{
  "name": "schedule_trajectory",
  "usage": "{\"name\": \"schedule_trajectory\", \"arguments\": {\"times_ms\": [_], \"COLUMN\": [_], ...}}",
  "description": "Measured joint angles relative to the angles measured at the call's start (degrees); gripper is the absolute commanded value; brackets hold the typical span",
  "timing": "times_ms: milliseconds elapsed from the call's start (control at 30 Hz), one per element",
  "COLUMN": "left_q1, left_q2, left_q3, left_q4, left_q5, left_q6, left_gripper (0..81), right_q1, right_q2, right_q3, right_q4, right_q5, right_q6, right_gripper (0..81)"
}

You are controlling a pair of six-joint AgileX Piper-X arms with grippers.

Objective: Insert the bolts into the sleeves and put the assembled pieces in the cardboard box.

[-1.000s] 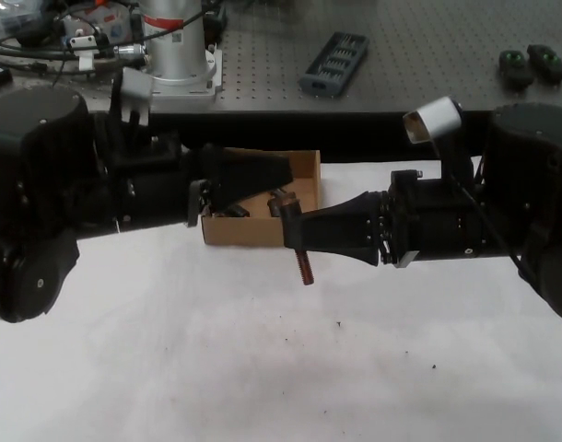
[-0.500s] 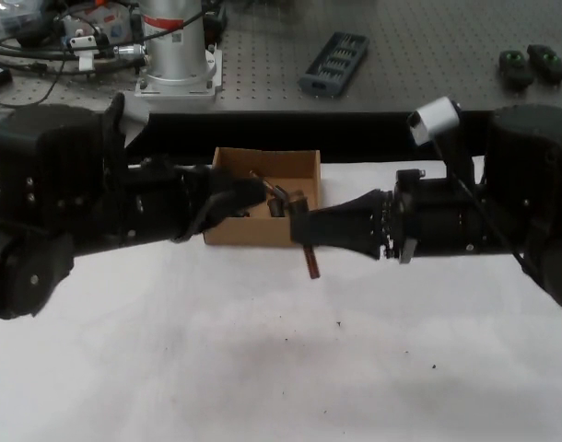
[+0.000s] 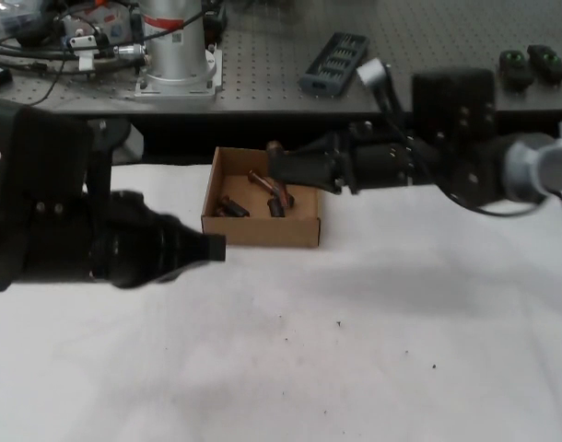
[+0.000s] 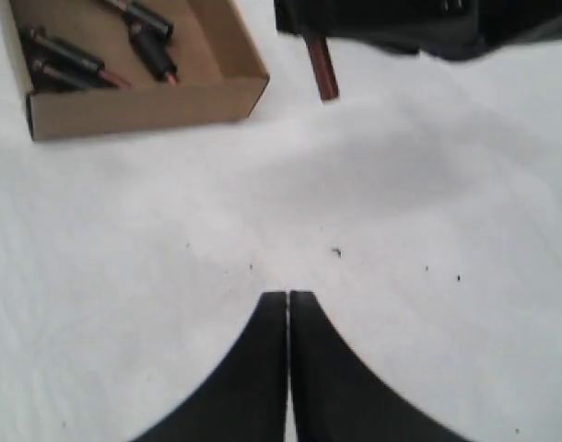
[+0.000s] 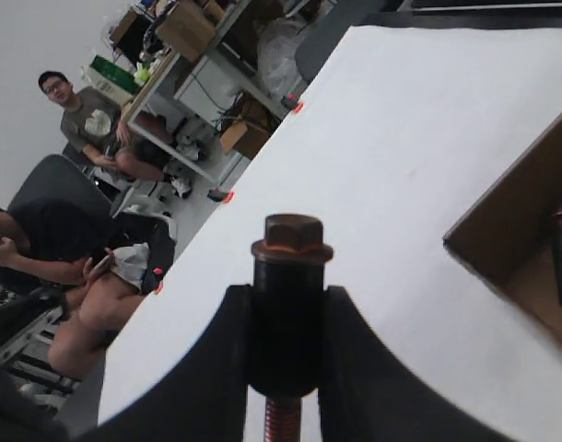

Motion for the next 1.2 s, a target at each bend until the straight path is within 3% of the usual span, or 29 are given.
{"name": "schedule_trajectory", "arguments": {"times_ms": [267, 467, 733, 800, 867, 1000, 1067, 1200], "left_q1": [-2.65, -7.53, -10.56, -10.61, -10.61, -10.61, -10.61, -10.61], "left_q2": [0.0, 0.0, -2.02, -3.21, -4.59, -6.81, -7.38, -7.51], "left_q3": [0.0, 0.0, 0.0, 0.0, 0.0, 0.0, 0.0, 0.0], "left_q4": [4.35, 4.35, 4.47, 4.47, 4.47, 4.47, 4.47, 4.47], "left_q5": [-1.19, -2.73, -3.67, -4.78, -5.8, -6.21, -6.21, -6.21], "left_q6": [0.0, -0.1, -1.74, -1.71, -1.71, -1.71, -1.71, -1.71], "left_gripper": [0.6, 0.6, 0.6, 0.6, 0.6, 0.6, 0.6, 0.6], "right_q1": [0.0, 0.0, 0.0, 0.0, 0.0, 0.0, 0.0, 0.0], "right_q2": [11.49, 14.35, 15.3, 15.3, 15.3, 15.3, 15.3, 14.85], "right_q3": [-18.57, -23.67, -26.64, -26.71, -26.71, -26.71, -26.79, -26.79], "right_q4": [16.87, 23.41, 32.51, 33.32, 33.4, 30.52, 30.15, 30.1], "right_q5": [6.23, 14.29, 24.18, 25.38, 25.69, 22.71, 22.19, 21.12], "right_q6": [0.0, 0.0, -2.29, -2.89, -3.2, -2.59, -1.49, -1.15], "right_gripper": [4.3, 4.3, 4.2, 0.5, 11.1, 42.8, 43.4, 34.0]}}
